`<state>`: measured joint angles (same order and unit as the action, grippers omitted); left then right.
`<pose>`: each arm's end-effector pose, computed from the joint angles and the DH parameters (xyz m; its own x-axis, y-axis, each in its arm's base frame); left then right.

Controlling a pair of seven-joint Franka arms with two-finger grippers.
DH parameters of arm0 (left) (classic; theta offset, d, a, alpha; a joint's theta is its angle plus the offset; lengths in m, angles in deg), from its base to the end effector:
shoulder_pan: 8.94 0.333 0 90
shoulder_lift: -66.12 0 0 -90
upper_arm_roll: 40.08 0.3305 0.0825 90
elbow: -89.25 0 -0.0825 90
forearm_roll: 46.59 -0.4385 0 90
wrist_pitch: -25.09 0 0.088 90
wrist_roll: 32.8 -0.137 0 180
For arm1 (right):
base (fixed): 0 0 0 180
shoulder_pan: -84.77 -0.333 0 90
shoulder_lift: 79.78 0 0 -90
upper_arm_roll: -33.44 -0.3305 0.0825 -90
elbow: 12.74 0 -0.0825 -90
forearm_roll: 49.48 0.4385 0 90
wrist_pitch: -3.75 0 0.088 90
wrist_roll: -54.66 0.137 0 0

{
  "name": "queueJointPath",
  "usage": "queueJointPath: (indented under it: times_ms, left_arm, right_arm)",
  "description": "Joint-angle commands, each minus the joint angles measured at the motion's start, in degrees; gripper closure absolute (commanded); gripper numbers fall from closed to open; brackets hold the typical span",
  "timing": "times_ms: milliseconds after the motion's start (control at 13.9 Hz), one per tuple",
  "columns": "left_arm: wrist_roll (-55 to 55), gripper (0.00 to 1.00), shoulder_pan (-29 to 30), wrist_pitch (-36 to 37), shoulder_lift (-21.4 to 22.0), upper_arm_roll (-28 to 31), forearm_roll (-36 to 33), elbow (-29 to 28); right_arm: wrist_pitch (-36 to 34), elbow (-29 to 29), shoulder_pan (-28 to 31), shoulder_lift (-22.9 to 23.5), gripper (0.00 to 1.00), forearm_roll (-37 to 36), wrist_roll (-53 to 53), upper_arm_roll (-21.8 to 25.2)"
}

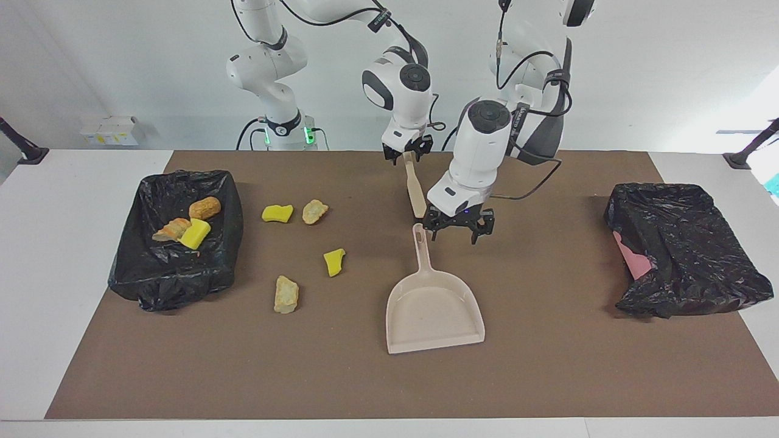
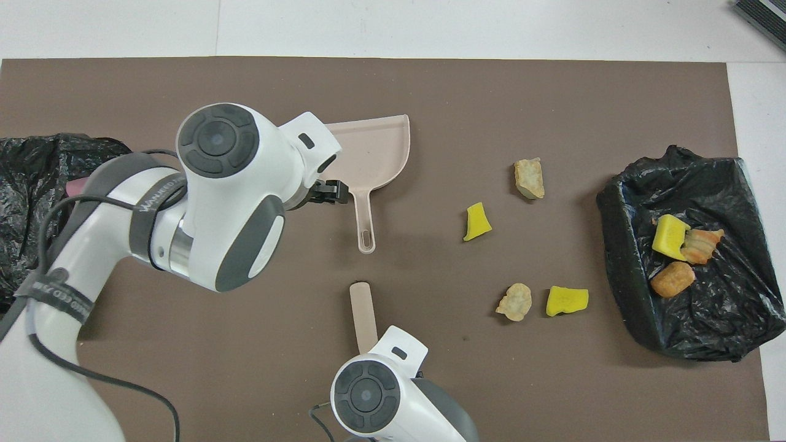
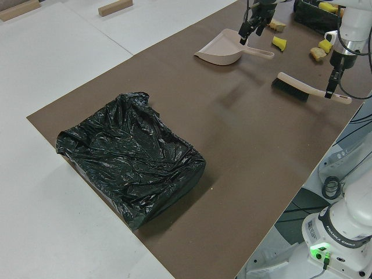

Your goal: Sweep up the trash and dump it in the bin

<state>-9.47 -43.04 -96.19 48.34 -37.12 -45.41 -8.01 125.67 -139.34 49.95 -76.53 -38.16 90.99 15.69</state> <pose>0.6090 -0.3727 0.3853 0.9870 -0.1266 0.0991 -0.1317 -0.9902 0.0459 0.3291 0.4531 0.2956 0.9617 0.1685 -0.2163 0.1616 -0.9856 -0.0494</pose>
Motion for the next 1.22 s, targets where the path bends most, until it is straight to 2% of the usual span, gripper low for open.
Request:
queueJointPath:
  times_ms: [0,288,360,432,504,575,719,1007,1151]
  left_arm:
    - [6.0,0.0,-2.88,-5.17,-0.93,0.64,-0.21,-2.49]
    - [10.16,0.0,-6.24,-8.35,-4.62,0.64,-0.48,-3.11]
    - [10.34,0.13,-6.24,-8.35,-4.63,0.55,-0.48,-3.37]
    - [11.64,0.42,-6.33,-7.92,-4.63,0.55,-0.3,-3.37]
    - [12.7,0.78,-6.33,-7.83,-4.63,0.55,-0.39,-3.37]
    - [12.71,1.0,-6.33,-7.74,-4.63,0.64,-0.56,-3.29]
    - [12.27,1.0,-6.06,-7.48,-4.37,0.64,-0.74,-3.02]
    - [10.7,1.0,-3.26,-6.08,-2.09,0.82,-0.92,-2.49]
    - [6.93,1.0,-1.41,-3.88,-0.24,0.82,-0.92,-2.41]
  right_arm:
    - [1.39,-1.9,-0.25,-2.02,0.28,2.75,-2.31,0.18]
    - [1.39,-2.59,-1.65,-1.66,0.3,3.27,-2.75,0.18]
    - [1.39,-3.03,-1.65,-1.75,0.32,3.28,-2.75,0.18]
    - [1.48,-3.04,-1.57,-1.76,0.35,3.28,-3.1,0.18]
    - [1.39,-3.04,-1.39,-1.67,0.41,3.28,-4.15,0.18]
    - [1.48,-3.04,-1.39,-1.67,0.48,3.28,-4.51,0.18]
    - [1.48,-2.95,-1.3,-1.58,0.56,3.28,-4.51,0.18]
    - [1.48,-2.51,-1.21,-1.32,0.92,3.28,-4.69,0.27]
    - [1.31,-2.25,-0.95,-2.01,0.99,3.28,-4.69,0.35]
